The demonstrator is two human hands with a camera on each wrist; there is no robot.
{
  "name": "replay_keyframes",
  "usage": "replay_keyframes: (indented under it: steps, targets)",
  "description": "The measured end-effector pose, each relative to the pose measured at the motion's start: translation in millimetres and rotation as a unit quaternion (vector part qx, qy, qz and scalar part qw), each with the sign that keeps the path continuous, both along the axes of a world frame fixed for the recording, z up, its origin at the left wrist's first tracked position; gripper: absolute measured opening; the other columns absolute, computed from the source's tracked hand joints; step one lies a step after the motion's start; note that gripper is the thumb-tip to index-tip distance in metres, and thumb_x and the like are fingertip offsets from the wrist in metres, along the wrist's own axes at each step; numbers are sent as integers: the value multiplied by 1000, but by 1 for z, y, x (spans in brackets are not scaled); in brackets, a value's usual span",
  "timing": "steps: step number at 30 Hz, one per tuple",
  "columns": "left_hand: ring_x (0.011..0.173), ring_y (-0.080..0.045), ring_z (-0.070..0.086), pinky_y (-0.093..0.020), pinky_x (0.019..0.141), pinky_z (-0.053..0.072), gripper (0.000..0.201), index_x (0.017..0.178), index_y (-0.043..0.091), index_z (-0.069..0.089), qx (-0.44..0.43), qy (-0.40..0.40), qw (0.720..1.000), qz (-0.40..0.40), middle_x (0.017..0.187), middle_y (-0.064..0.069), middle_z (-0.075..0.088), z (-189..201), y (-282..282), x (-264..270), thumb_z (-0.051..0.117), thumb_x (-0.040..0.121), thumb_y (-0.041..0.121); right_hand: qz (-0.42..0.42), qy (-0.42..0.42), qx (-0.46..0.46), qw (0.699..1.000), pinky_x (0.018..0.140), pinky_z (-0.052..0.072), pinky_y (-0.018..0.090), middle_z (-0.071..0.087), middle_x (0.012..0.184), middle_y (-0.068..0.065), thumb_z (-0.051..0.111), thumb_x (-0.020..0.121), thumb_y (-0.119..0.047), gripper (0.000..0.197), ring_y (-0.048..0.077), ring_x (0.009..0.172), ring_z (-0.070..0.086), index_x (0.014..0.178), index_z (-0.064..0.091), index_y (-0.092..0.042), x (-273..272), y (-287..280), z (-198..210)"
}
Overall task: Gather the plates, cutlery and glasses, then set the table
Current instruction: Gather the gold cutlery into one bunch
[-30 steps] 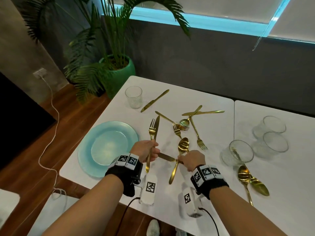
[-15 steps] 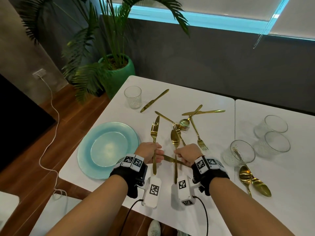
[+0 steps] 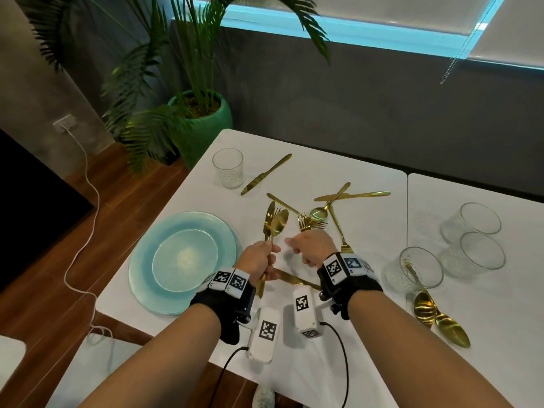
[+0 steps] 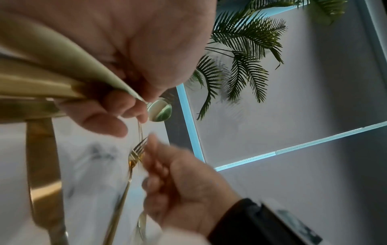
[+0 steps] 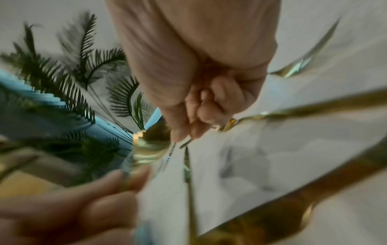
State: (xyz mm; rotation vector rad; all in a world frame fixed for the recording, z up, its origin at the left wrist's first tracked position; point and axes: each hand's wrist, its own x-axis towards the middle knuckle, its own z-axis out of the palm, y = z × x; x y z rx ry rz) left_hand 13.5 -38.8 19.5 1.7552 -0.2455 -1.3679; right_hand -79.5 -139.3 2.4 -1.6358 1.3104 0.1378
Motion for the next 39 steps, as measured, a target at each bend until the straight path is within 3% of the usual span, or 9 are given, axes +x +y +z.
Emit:
replay_keyframes:
  steps: [2,5,15,18,21,24,34,37,39]
  targets:
    - [50,-12,30,-25,48,36,27,94,6,52,8,-16,1000,5,61,-3,36,-2,0,8,29,101,19,23,118,-100,988,78,46,31,68,101,12,51,92,-37,35,27,92,63,102,64,-6,-11,-13,-12]
    - [51,-12,29,-24,50,32,29,84,12,52,9,-43,999,5,61,-2,34,-4,3,21,31,101,23,-3,178,-137,974,73,41,26,64,118,14,57,89,-36,39,29,108,61,110,61,-4,-26,-24,-29]
    - [60,-16,50,-25,60,49,26,90,10,53,-26,-56,997,35,72,-7,53,-16,4,27,32,101,21,30,214,-129,968,78,48,28,66,113,13,56,90,-28,25,26,104,64,97,62,-5,-22,-21,-28]
    - [63,-19,55,-26,62,51,26,86,9,49,-50,-23,998,35,74,-9,56,-12,0,22,31,102,19,45,141,-103,984,90,48,30,63,121,12,51,94,-32,39,24,103,60,116,62,-2,-17,-18,-13]
    - [67,-23,59,-31,65,52,27,87,8,48,-68,5,997,37,80,-11,60,-12,-5,15,30,103,20,-26,-40,52,997,57,41,27,64,99,20,58,91,-31,26,19,64,49,94,64,-6,-8,-9,2]
    - [69,-26,63,-36,65,54,27,91,8,51,-69,24,997,27,86,-14,63,-12,-7,9,30,102,22,-46,-104,141,983,44,28,21,53,77,12,61,90,-26,19,12,50,37,80,59,-10,0,-2,7]
    - [48,-18,62,-28,49,52,18,91,12,48,-44,30,999,6,79,-12,61,-12,-14,9,37,101,21,5,-88,60,994,49,35,22,60,72,5,69,83,-24,17,13,53,45,68,61,-20,9,2,2]
    - [55,-19,52,-28,52,43,18,96,10,48,-34,-1,999,-4,77,-9,57,-14,-21,13,35,101,21,16,-72,32,997,50,37,20,59,70,1,68,84,-21,6,11,54,47,87,68,-16,7,-19,12]
    - [55,-16,45,-27,53,39,20,95,10,49,-30,-12,999,-4,72,-6,52,-16,-26,17,34,101,22,35,-20,-58,998,58,44,23,65,78,5,60,88,-20,22,16,63,55,104,69,-7,6,-47,17]
